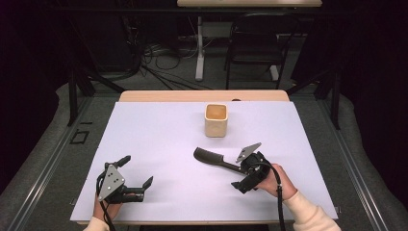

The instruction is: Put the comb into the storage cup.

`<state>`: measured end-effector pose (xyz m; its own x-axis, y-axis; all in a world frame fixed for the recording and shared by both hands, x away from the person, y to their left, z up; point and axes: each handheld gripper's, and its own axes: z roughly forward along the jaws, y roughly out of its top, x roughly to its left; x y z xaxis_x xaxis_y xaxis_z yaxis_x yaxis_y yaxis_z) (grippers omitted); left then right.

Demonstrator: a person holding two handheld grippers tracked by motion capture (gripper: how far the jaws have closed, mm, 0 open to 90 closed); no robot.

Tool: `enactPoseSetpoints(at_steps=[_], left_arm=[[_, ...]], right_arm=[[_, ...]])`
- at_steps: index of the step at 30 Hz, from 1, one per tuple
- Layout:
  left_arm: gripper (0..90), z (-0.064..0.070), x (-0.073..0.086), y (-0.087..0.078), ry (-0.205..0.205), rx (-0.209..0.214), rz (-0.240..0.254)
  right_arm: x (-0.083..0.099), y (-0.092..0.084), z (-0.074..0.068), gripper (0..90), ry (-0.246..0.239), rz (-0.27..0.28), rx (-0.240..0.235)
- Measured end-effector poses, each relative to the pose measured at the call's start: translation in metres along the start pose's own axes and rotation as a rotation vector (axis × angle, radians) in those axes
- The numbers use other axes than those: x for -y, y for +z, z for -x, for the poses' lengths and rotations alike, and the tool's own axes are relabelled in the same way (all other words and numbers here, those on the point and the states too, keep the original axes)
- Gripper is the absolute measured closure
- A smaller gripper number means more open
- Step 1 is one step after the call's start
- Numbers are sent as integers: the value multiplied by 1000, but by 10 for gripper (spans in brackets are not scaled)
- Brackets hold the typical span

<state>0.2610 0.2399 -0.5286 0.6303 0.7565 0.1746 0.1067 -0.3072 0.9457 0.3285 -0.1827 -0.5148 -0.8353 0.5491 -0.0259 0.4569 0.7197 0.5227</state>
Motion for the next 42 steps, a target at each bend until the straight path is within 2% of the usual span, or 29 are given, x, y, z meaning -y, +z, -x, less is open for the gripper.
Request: enactPoseSetpoints(at_steps=[6,13,23,26,28,31,39,42], left_arm=[[4,1,0,0,1,1,-3],[4,1,0,1,4,3,-3],[4,1,0,0,4,5,1],[4,1,0,0,5,5,3],[4,1,0,0,2,7,2],[4,1,0,0,-2,7,2],[4,0,1,-2,-8,6,-1],[4,0,1,-1,-6,6,-1]], right_arm=[[-6,-2,1,0,-8,9,-3],[-14,0,4,0,-20,25,-2],[-32,11,4,0,-39,-10,5],[-38,14,4,0,-62,-10,7],[-41,15,4,0,-55,-14,1],[-45,18,5,0,-61,-36,2],[-53,24,7,0,-80,-50,14],[-56,27,5,61,-103,-65,35]])
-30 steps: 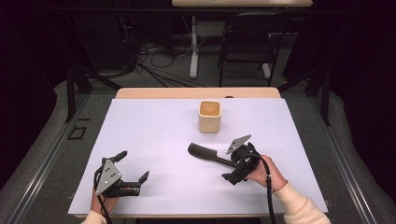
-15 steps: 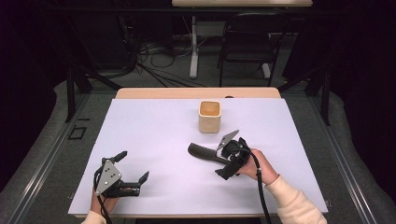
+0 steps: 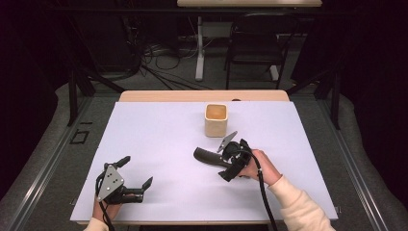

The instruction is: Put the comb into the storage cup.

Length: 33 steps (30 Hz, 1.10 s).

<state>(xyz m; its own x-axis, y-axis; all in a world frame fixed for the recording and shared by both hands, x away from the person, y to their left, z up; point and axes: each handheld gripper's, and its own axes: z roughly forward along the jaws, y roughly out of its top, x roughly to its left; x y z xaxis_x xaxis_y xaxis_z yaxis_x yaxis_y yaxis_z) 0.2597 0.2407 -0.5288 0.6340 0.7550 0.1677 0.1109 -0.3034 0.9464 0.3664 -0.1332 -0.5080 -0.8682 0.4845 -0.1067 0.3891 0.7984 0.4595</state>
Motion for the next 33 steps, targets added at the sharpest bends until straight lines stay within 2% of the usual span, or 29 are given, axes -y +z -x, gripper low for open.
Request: enactPoseSetpoints(at_steps=[3,4,7,8,10,13,18,20,28,33], left_arm=[[4,0,0,1,3,3,-3],[4,0,0,1,2,3,-4],[4,0,0,0,2,2,-5],[4,-1,0,0,2,0,-6],[4,-1,0,0,0,1,-6],[4,-1,0,0,2,4,-9],[4,0,1,1,3,5,-15],[4,0,0,1,6,6,-15],[4,0,1,1,5,11,-19],[4,0,1,1,3,9,-18]], right_arm=[[-2,1,-1,112,-10,-7,-2],[-4,2,-1,155,-25,-14,0],[-4,3,-2,190,-28,-23,-7],[-5,3,-2,269,-41,-35,-1],[-5,4,-2,370,-49,-46,6],[-7,6,-2,485,-64,-73,11],[-10,11,-2,533,-89,-108,25],[-11,12,-2,547,-97,-120,15],[-14,18,1,624,-97,-169,17],[-16,22,3,642,-112,-211,11]])
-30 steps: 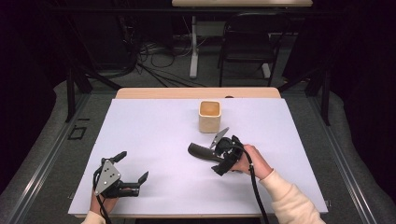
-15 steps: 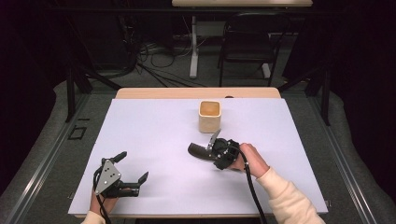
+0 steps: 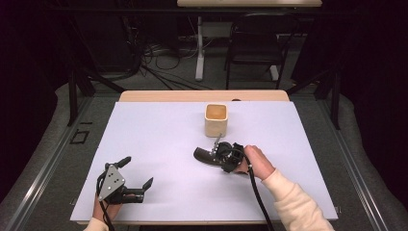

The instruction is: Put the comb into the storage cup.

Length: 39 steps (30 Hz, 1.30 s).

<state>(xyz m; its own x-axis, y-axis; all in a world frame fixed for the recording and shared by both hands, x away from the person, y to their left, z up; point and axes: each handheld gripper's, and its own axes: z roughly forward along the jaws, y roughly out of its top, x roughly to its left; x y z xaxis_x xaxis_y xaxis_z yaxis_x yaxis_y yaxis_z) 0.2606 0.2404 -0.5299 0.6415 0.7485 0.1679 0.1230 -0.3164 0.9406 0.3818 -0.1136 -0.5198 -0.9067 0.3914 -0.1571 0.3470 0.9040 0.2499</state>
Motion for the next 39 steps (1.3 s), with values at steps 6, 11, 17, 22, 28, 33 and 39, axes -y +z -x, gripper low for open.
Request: enactPoseSetpoints(at_steps=[6,11,17,22,28,33,39], left_arm=[[4,0,0,0,2,3,-2],[4,0,0,1,3,6,-5],[4,0,0,1,1,7,-7],[4,0,0,1,-5,10,-10],[4,-1,0,1,-4,12,-11],[4,-1,0,1,-5,10,-11],[4,0,0,1,-1,9,-8]], right_arm=[[-3,3,2,659,-3,-20,3],[-5,6,3,659,6,-35,-8],[-9,10,4,677,16,-62,-2],[-9,12,5,699,38,-77,-9],[-8,11,6,709,52,-74,-17],[-6,9,8,710,60,-52,-18],[-5,1,8,711,60,-28,-20]])
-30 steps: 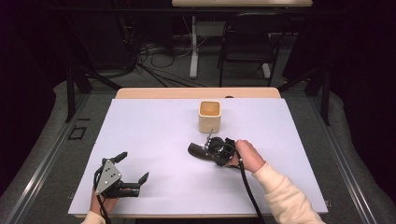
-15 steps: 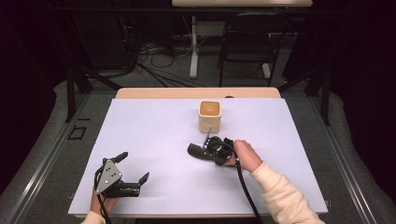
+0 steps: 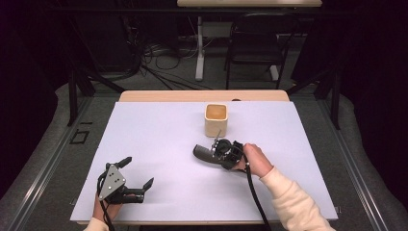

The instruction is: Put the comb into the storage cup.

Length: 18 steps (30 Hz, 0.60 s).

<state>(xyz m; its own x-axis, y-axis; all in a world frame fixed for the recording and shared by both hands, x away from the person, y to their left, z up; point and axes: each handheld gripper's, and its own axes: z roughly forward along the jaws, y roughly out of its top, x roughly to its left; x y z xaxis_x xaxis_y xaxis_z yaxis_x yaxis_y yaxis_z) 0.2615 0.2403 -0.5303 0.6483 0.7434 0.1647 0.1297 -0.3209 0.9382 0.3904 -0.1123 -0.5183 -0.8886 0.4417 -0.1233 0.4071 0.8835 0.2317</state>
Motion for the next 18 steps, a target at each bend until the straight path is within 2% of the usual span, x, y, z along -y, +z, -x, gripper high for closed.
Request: enactPoseSetpoints(at_steps=[5,14,18], left_arm=[[4,0,0,0,-4,0,-1],[4,0,0,0,-4,-1,-1],[4,-1,0,0,-2,-3,-2]], right_arm=[[2,-5,0,711,10,30,-8],[6,-13,1,710,15,49,-2],[10,-17,3,710,24,79,-3]])
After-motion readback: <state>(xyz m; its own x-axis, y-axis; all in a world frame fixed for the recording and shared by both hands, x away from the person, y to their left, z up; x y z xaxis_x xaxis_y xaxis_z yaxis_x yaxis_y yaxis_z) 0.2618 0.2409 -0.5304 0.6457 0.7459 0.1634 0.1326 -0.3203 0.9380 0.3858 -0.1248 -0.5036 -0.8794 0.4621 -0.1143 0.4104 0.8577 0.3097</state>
